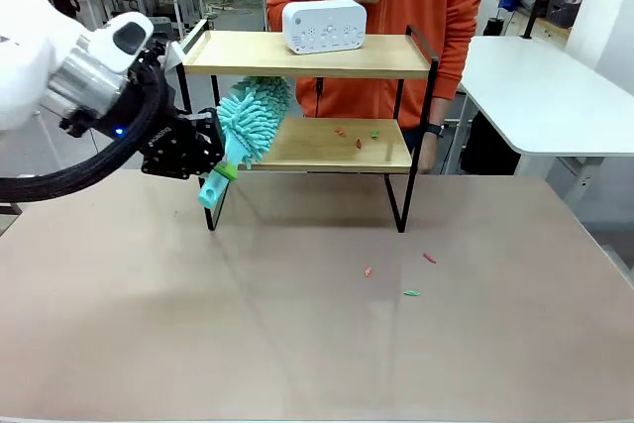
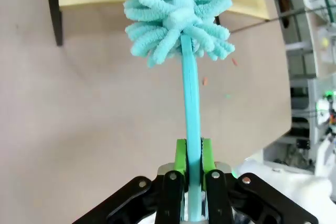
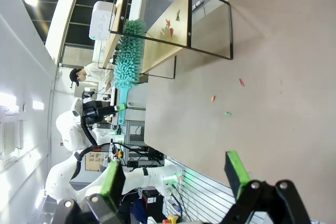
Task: Clean the shelf.
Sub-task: Clean the remaining tier of the Shelf with the Duster once objects are removed.
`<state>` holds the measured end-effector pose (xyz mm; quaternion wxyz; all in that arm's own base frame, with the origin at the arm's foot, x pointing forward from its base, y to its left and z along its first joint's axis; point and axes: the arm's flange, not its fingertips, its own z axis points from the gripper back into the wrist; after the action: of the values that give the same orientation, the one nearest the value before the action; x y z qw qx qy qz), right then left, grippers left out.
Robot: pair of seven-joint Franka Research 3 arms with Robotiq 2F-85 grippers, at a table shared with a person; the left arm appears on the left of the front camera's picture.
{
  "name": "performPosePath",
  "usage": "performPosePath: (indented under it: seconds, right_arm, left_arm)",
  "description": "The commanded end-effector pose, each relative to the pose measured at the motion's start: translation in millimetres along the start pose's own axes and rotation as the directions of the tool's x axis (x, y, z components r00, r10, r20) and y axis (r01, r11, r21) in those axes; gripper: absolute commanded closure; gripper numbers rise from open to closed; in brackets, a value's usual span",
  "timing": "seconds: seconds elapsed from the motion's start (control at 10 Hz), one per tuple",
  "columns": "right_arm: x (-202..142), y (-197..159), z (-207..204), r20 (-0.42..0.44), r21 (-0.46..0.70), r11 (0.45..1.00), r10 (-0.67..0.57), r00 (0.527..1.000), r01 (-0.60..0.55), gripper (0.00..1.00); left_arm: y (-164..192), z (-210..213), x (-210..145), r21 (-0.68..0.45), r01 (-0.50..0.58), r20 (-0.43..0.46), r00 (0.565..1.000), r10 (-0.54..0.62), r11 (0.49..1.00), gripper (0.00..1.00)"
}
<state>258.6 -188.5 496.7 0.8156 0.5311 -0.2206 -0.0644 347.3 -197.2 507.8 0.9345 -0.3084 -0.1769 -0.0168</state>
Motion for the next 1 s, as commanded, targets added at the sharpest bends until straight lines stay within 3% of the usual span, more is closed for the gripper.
performPosePath:
  seconds: [0.0, 0.4, 0.9]
  right_arm:
    - [2.8, 1.3, -0.6, 0.016, 0.022, 0.999, 0.025, 1.0, -0.026, 0.0]
    - [2.8, 1.3, -0.6, 0.016, 0.022, 0.999, 0.025, 1.0, -0.026, 0.0]
    - [2.8, 1.3, -0.6, 0.016, 0.022, 0.999, 0.025, 1.0, -0.026, 0.0]
  left_arm:
    - [-11.6, -12.0, 11.7, 0.053, -0.028, 0.019, 0.999, 0.027, 0.998, 1.0]
    - [-19.2, -43.4, 34.1, 0.111, -0.051, -0.005, 0.999, 0.052, 0.993, 1.0]
    - [-66.1, -94.8, 31.9, 0.137, 0.059, -0.106, 0.993, -0.044, 0.989, 1.0]
